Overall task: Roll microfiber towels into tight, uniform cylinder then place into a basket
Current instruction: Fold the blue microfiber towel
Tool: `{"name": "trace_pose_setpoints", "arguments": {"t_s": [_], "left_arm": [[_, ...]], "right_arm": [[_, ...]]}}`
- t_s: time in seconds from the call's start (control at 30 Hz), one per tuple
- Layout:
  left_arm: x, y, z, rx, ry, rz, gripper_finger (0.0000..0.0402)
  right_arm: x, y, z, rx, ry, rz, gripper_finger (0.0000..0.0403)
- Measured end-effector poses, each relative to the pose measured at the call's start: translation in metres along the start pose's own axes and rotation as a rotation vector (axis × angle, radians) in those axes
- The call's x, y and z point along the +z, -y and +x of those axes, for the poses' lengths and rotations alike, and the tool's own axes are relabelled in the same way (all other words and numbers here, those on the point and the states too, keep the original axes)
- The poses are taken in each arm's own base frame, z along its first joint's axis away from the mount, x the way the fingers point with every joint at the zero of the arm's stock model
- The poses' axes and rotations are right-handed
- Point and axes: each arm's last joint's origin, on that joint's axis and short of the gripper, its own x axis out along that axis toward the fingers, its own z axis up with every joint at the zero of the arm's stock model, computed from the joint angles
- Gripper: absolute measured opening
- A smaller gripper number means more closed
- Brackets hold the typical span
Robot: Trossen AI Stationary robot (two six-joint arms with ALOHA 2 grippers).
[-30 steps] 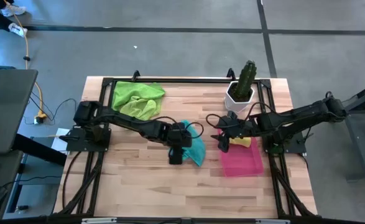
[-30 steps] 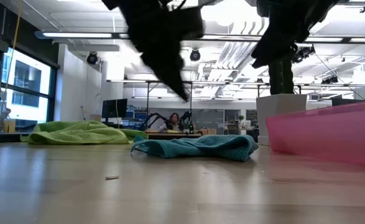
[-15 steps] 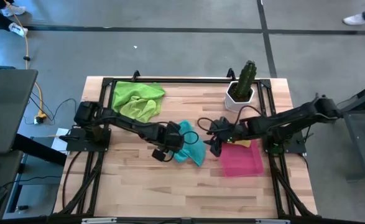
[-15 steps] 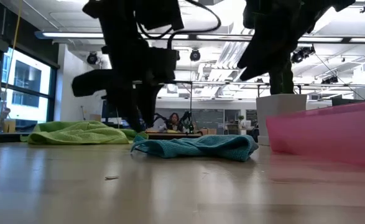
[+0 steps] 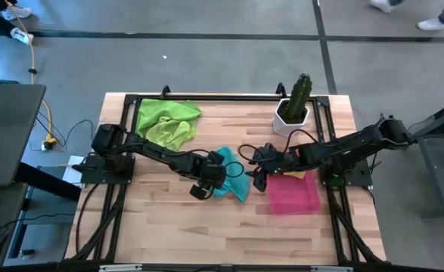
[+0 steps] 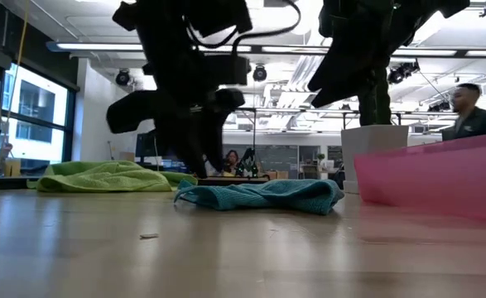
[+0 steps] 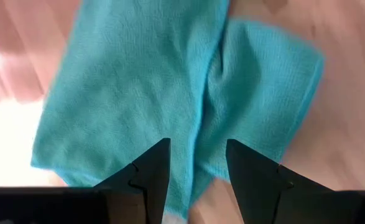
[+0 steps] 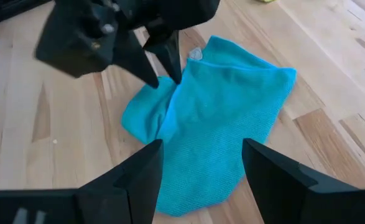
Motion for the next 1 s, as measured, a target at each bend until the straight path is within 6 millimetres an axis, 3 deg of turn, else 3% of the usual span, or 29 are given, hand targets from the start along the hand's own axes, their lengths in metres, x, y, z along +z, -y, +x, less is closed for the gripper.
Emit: {"name": "trace_pose_setpoints", "arguments": {"t_s": [0.43, 1.0], "left_arm": [[-0.025, -0.005, 0.021, 0.106, -0.051, -0.028, 0.0139], [-0.025, -0.009, 0.024, 0.098, -0.002, -0.079, 0.0006]], "right_arm": [[0.0, -0.003, -0.001, 0.006, 0.012, -0.008, 0.021], [0.0, -0.003, -0.001, 0.006, 0.013, -0.008, 0.021]]}}
